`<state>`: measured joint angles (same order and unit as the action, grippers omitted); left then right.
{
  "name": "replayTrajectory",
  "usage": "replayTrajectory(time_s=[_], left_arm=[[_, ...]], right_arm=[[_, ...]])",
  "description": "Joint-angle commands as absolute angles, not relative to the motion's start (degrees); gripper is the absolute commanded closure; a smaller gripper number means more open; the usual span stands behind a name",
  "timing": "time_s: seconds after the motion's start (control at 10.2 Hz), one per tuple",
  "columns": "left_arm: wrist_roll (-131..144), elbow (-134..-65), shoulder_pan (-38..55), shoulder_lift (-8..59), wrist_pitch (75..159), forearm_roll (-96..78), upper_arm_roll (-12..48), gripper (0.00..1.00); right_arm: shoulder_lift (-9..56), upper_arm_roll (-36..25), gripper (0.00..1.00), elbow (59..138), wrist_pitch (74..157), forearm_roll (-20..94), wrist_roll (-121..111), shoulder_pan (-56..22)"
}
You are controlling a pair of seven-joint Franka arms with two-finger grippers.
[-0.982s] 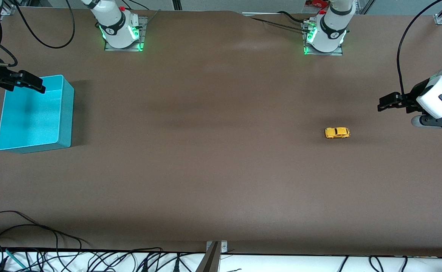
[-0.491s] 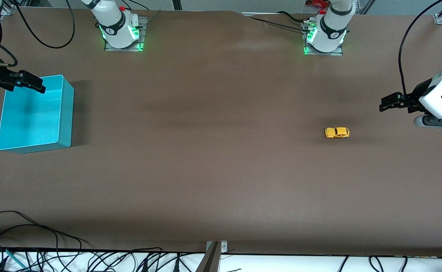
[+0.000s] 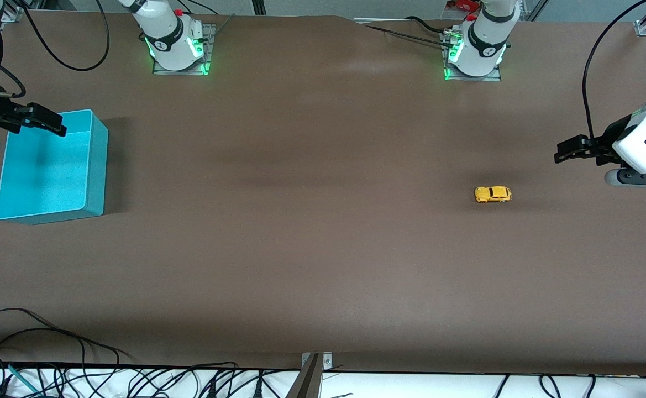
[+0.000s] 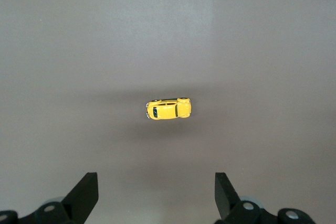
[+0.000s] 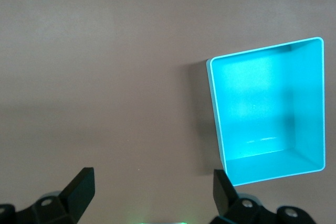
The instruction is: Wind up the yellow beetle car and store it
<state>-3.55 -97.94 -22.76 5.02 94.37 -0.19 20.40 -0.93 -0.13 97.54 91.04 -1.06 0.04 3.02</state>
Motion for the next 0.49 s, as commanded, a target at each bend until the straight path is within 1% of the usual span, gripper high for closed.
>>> replayTrajectory(time_s=[0.0, 0.2, 0.29, 0.39], left_arm=[[-5.1, -98.7, -23.5, 4.4, 94.4, -1.8, 20.6, 0.02], [-5.1, -98.7, -23.5, 4.7, 94.4, -1.8, 20.6, 0.02], [-4.9, -98.7, -23.5, 4.7, 94.3, -1.8, 20.6, 0.0], [-4.1, -98.7, -23.5, 4.7, 94.0, -1.8, 20.6, 0.0]], right_arm=[[-0.4, -0.1, 0.0, 96.1, 90.3, -1.2, -0.1, 3.1], [-0.4, -0.1, 0.0, 96.1, 90.3, -1.2, -0.1, 3.2], [-0.4, -0.1, 0.0, 96.1, 90.3, -1.2, -0.1, 3.1], [-0.4, -0.1, 0.0, 96.2, 90.3, -1.2, -0.1, 3.1]])
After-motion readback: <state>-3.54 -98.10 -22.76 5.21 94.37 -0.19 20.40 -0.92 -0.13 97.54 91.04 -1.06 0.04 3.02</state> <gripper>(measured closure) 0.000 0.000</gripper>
